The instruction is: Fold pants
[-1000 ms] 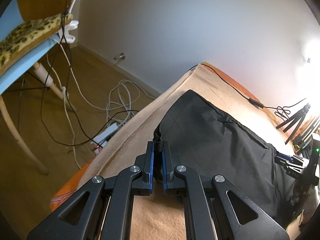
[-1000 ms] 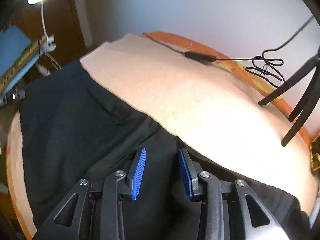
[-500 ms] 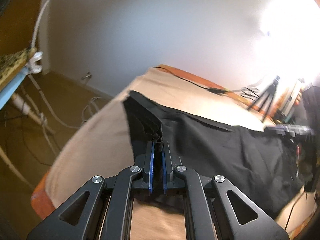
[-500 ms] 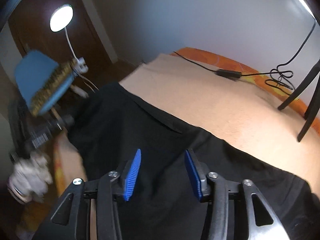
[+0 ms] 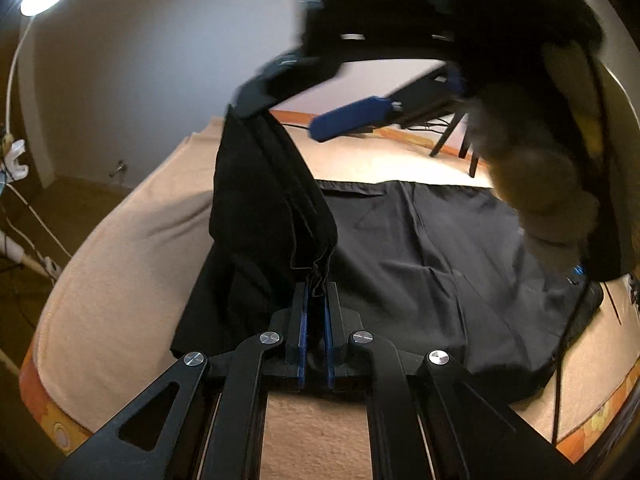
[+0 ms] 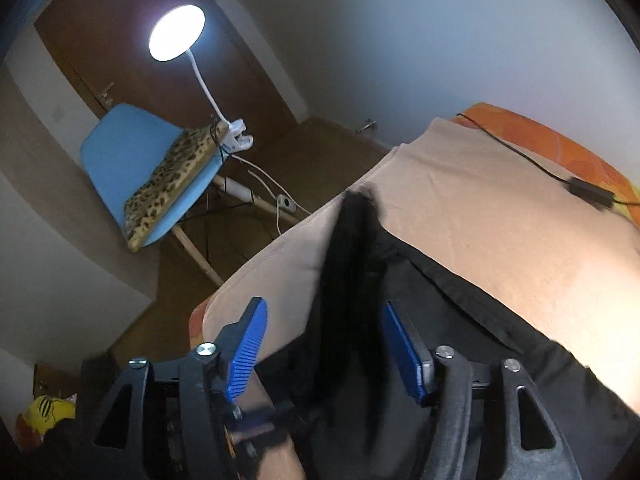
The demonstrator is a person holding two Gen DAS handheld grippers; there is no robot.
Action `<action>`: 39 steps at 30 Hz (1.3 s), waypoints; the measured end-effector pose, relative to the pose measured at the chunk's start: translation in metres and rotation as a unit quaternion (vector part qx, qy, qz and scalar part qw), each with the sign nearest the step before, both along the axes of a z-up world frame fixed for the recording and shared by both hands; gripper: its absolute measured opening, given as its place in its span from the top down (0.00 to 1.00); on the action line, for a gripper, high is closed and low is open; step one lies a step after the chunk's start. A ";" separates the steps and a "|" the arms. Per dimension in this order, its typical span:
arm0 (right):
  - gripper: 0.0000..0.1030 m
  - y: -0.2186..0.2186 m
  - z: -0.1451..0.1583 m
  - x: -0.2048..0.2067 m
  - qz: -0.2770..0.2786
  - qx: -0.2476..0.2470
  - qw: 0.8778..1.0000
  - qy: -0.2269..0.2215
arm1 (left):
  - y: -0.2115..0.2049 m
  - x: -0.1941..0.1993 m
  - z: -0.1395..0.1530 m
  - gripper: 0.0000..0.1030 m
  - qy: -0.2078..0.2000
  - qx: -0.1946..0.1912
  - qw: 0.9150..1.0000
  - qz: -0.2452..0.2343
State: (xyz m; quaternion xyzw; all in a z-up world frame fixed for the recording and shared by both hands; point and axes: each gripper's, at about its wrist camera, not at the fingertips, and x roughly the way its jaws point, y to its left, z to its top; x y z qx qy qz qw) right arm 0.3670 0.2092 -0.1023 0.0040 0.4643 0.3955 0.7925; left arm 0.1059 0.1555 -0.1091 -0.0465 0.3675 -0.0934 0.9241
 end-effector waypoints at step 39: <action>0.98 -0.080 0.001 -0.008 -0.092 0.004 0.995 0.031 | -0.071 -0.019 0.047 0.95 0.002 0.001 0.997 -0.076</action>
